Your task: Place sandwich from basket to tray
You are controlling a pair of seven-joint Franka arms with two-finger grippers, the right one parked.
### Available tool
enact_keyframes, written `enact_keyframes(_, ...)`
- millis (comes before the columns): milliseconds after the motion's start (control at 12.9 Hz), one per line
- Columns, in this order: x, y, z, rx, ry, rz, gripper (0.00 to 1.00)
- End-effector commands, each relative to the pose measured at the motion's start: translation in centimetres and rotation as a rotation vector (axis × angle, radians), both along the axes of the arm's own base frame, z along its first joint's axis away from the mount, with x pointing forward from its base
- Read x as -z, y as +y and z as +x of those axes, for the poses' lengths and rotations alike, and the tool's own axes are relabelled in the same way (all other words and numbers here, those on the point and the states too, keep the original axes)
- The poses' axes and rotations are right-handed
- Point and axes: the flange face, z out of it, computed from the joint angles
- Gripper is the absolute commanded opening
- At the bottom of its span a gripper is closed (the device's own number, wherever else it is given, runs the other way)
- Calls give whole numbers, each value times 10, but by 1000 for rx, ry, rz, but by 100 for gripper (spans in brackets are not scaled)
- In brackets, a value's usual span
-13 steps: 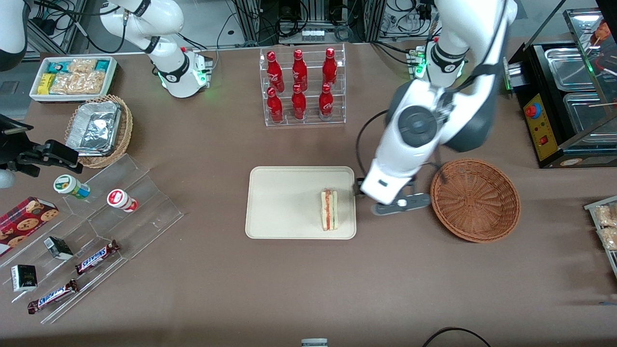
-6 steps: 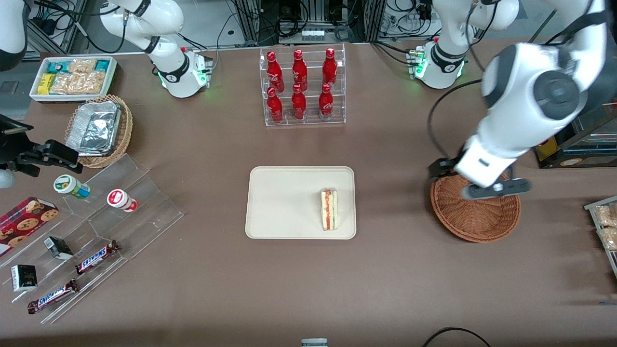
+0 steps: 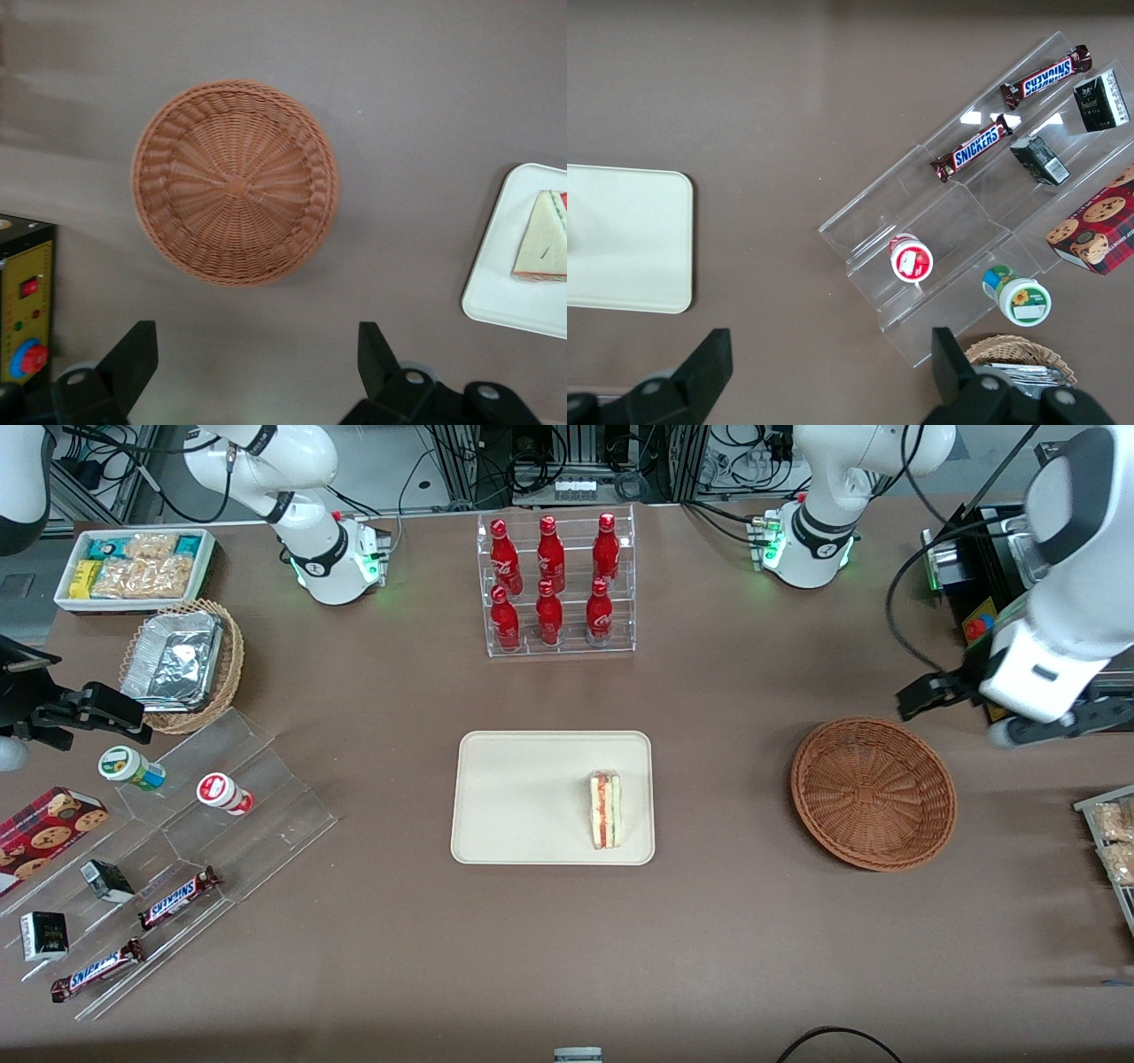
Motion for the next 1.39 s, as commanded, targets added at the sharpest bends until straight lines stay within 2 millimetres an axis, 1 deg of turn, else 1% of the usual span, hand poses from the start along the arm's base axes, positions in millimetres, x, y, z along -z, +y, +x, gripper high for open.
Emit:
enact_keyframes(0,-10,40,-17,17,-3,-10,100)
enact_keyframes(155,-9,44,-16,6,-2,-11,100)
enact_keyframes(387,-18,45,-17,15,-17,-11,100)
enact_keyframes(465,-19,48,-17,14,-16,-12,100)
enact_keyframes(542,-18,57,-17,15,-14,-17,100)
enact_keyframes(619,-18,59,-17,23,-14,-16,100)
enact_keyframes(929,-21,55,-12,30,-33,-11,100)
enact_keyframes(1084,-19,47,-9,44,-36,-9,100)
enact_keyframes(1161,-20,42,-10,50,-34,-9,100)
enact_keyframes(1316,-22,40,-12,55,-24,-12,100)
